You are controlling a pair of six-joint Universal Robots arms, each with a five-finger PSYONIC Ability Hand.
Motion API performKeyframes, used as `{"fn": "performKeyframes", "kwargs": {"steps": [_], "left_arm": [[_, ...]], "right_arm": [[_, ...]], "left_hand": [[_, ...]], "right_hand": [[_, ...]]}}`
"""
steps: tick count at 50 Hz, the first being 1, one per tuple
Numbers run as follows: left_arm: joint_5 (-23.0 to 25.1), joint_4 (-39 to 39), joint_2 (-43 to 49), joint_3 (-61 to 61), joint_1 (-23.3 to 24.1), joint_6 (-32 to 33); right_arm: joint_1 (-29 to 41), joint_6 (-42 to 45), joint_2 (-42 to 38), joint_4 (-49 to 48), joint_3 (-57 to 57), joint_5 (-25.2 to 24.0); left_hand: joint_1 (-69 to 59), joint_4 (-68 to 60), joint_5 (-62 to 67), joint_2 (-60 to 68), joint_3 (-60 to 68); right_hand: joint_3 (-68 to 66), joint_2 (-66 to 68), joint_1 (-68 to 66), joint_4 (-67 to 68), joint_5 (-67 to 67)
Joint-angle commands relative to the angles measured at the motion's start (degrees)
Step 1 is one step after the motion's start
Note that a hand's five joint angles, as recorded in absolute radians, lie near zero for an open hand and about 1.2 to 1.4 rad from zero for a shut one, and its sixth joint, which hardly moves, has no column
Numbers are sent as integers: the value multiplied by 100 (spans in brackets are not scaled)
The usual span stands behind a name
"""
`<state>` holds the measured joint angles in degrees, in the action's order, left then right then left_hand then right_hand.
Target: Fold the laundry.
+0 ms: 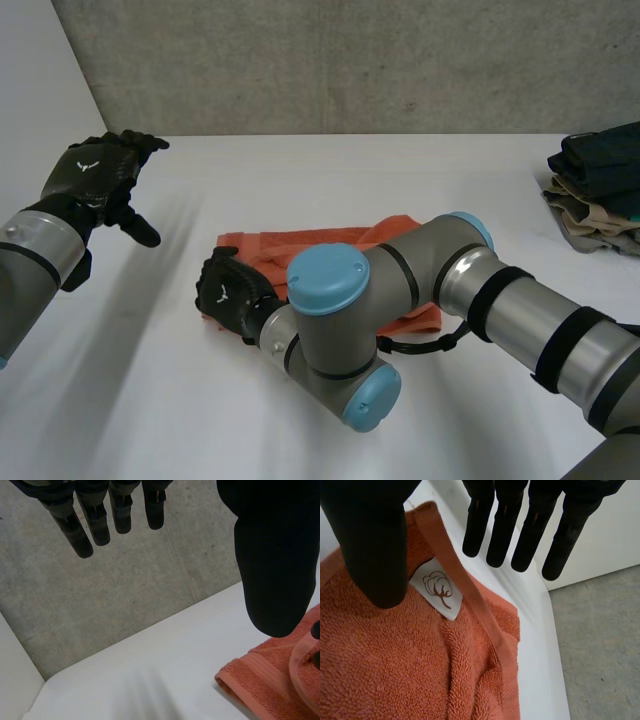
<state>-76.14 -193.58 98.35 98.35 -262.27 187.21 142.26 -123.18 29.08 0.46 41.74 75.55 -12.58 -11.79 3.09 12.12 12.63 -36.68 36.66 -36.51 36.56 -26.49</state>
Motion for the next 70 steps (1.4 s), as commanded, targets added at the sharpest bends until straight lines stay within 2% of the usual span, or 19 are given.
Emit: {"fn": "performKeyframes", "kwargs": {"steps": [1, 10, 12, 14, 20, 26, 33, 38, 39, 40, 41, 42, 46, 48, 52, 54, 63, 66, 70], "left_arm": [[12, -4, 9, -17, 9, 0], [12, -4, 9, -26, 9, 0], [12, -4, 9, -26, 1, 0], [12, -4, 9, -26, 1, -9], [12, -4, 9, -26, 1, -9], [3, -4, 62, -70, 9, 0], [29, 31, 272, -210, 53, 26], [170, 154, 466, -246, 220, 88], [196, 197, 492, -237, 264, 123], [240, 259, 536, -237, 369, 236], [258, 303, 580, -237, 413, 316], [266, 347, 615, -237, 449, 395], [223, 488, 668, -219, 537, 755], [205, 488, 660, -246, 554, 852], [258, 444, 651, -333, 598, 765], [293, 444, 651, -395, 659, 703], [671, 470, 1291, -1387, 1731, 712], [636, 593, 1888, -2064, 2206, 834], [460, 1189, 2793, -3170, 2785, 1308]], "right_arm": [[-6, 58, -166, 33, -149, -49], [47, -109, -175, 42, -105, -312], [56, -109, -175, 51, -79, -365], [56, -83, -131, 33, -61, -366], [-172, -302, 351, -90, 35, -199], [-479, -1750, 1413, -537, 579, -111], [-1129, -2517, 2574, -942, 1169, 135], [-1377, -2544, 2690, -294, 1345, 188], [-1385, -2518, 2682, -92, 1363, 197], [-1412, -2474, 2647, 319, 1398, 232], [-1420, -2474, 2629, 523, 1415, 267], [-1429, -2474, 2611, 708, 1433, 311], [-1535, -2946, 2567, 1246, 1609, 706], [-1596, -3646, 2489, 1246, 1679, 1003], [-1736, -4763, 2418, 1281, 1819, 1399], [-1789, -4951, 2426, 1255, 1898, 1462], [-2527, -4276, 3024, 684, 2891, 1471], [-2765, -3942, 3182, 525, 3199, 1375], [-3072, -3704, 3261, 341, 3550, 1269]], "left_hand": [[258, 179, -309, -212, -263], [258, 179, -309, -212, -263], [258, 179, -309, -212, -263], [258, 179, -309, -212, -263], [258, 179, -309, -212, -263], [258, 179, -309, -212, -263], [258, 179, -309, -212, -263], [258, 179, -309, -212, -263], [258, 179, -309, -212, -263], [154, 75, -205, -108, -159], [119, 41, -171, -73, -125], [102, 24, -154, -56, -108], [136, 57, -187, -90, -141], [136, 57, -187, -90, -141], [186, 108, -237, -140, -191], [187, 108, -238, -140, -192], [-435, -514, 384, 482, 430], [-721, -799, 670, 767, 716], [-974, -1052, 923, 1020, 969]], "right_hand": [[-713, 715, -730, 725, -732], [-930, 932, -947, 942, -949], [-1934, 1936, -1951, 1946, -1953], [-4319, 4321, -4336, 4331, -4338], [-4332, 4334, -4349, 4344, -4351], [-4332, 4334, -4349, 4344, -4351], [-4332, 4334, -4349, 4344, -4351], [-4332, 4334, -4349, 4344, -4351], [-3847, 3849, -3864, 3859, -3866], [-428, 430, -445, 440, -447], [1288, -1286, 1271, -1276, 1269], [2121, -2119, 2104, -2109, 2102], [2147, -2145, 2130, -2135, 2128], [2147, -2145, 2130, -2135, 2128], [2147, -2145, 2130, -2135, 2128], [2147, -2145, 2130, -2135, 2128], [2264, -2262, 2247, -2252, 2245], [2298, -2296, 2281, -2286, 2279], [2298, -2296, 2281, -2286, 2279]]}}
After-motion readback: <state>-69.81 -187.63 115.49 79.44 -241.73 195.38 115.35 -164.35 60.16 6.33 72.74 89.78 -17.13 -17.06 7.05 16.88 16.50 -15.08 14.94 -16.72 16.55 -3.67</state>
